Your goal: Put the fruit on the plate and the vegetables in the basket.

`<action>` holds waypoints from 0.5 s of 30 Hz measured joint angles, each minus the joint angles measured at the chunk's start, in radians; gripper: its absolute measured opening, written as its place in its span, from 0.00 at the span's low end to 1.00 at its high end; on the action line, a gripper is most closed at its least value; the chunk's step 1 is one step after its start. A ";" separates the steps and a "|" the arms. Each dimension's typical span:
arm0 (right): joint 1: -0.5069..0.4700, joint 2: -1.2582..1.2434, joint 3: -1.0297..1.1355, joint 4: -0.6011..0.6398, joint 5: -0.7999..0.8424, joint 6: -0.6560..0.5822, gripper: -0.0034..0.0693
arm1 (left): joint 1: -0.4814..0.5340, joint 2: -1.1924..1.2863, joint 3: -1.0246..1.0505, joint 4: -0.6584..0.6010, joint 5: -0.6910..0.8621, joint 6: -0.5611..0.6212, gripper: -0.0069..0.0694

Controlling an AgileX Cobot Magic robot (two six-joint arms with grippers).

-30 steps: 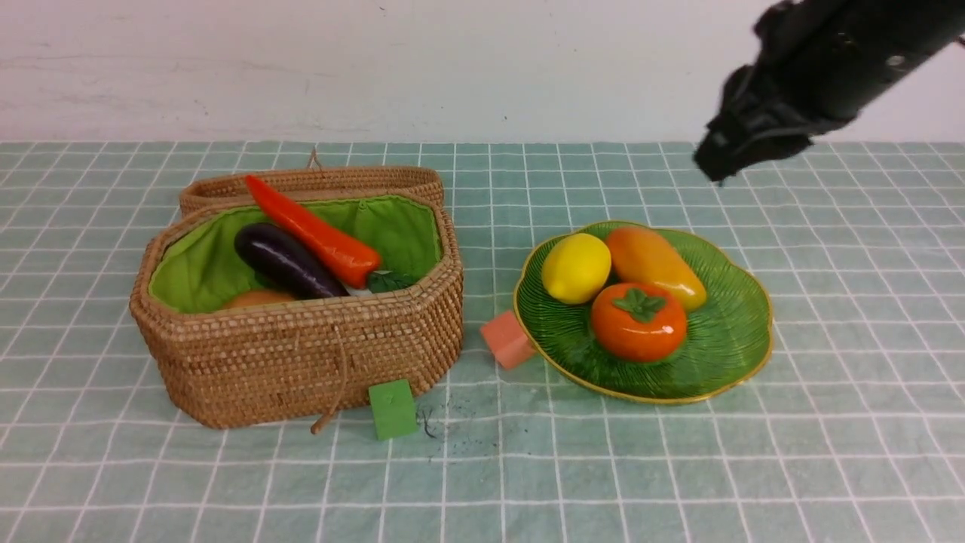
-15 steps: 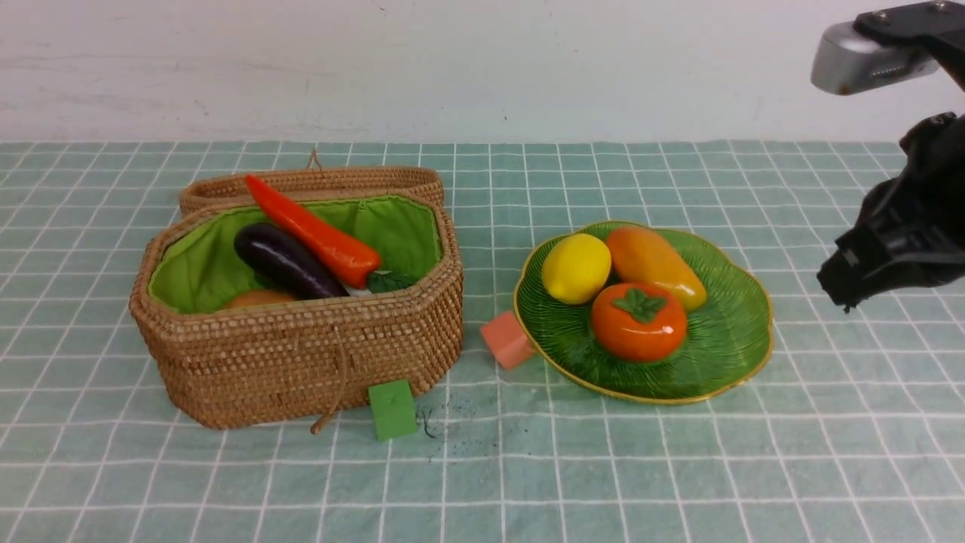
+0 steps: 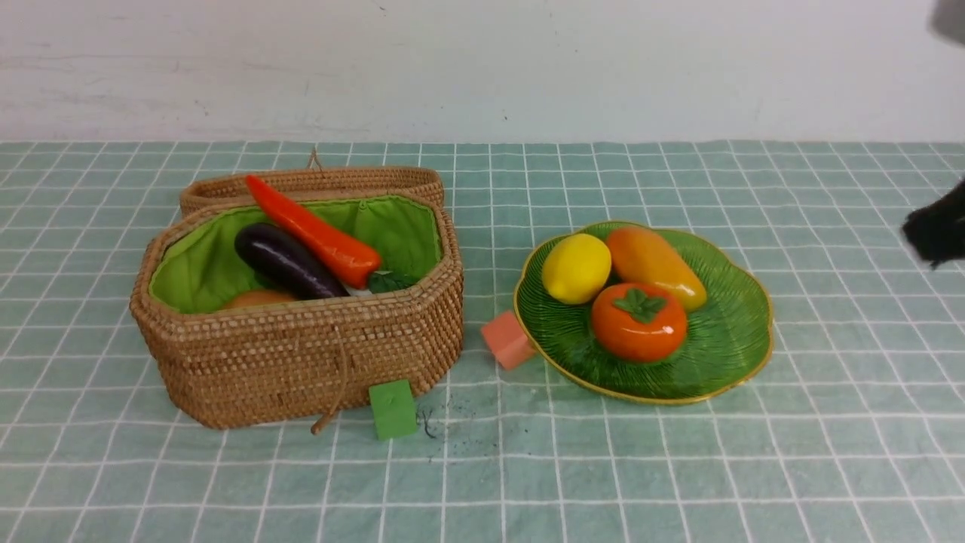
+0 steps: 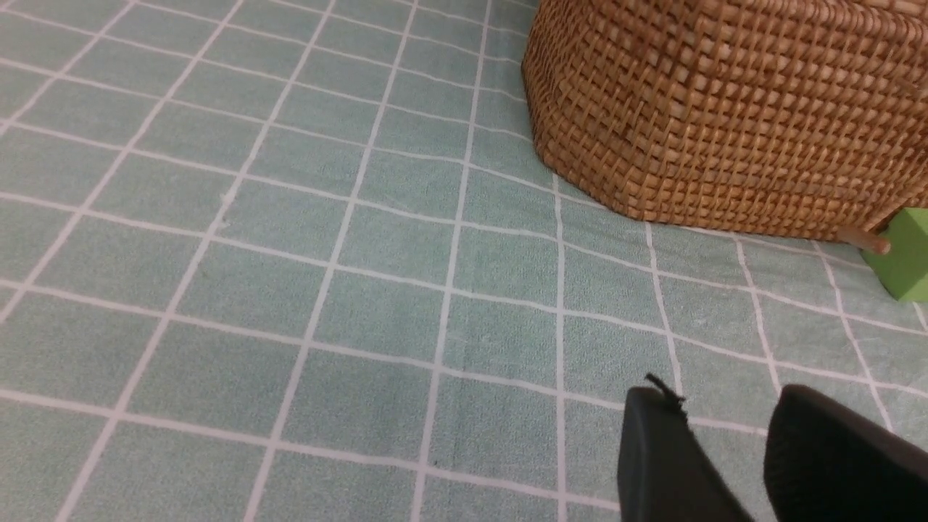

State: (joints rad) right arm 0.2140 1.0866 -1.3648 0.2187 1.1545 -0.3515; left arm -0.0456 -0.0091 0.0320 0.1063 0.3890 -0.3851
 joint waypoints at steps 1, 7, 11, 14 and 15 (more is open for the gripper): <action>-0.028 -0.073 0.033 -0.001 -0.063 -0.003 0.04 | 0.000 0.000 0.000 0.000 0.000 0.000 0.38; -0.153 -0.493 0.420 0.000 -0.486 -0.007 0.05 | 0.000 0.000 0.000 0.000 0.000 0.000 0.39; -0.176 -0.687 0.654 0.004 -0.641 -0.008 0.05 | 0.000 0.000 0.000 0.000 0.000 0.000 0.39; -0.186 -0.817 0.846 0.004 -0.703 -0.008 0.05 | 0.000 0.000 0.000 0.000 0.000 0.000 0.39; -0.191 -0.880 0.938 0.004 -0.716 -0.008 0.05 | 0.000 0.000 0.000 0.000 0.000 0.000 0.40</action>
State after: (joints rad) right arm 0.0228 0.2068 -0.4272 0.2224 0.4387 -0.3600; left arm -0.0456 -0.0091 0.0320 0.1063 0.3890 -0.3851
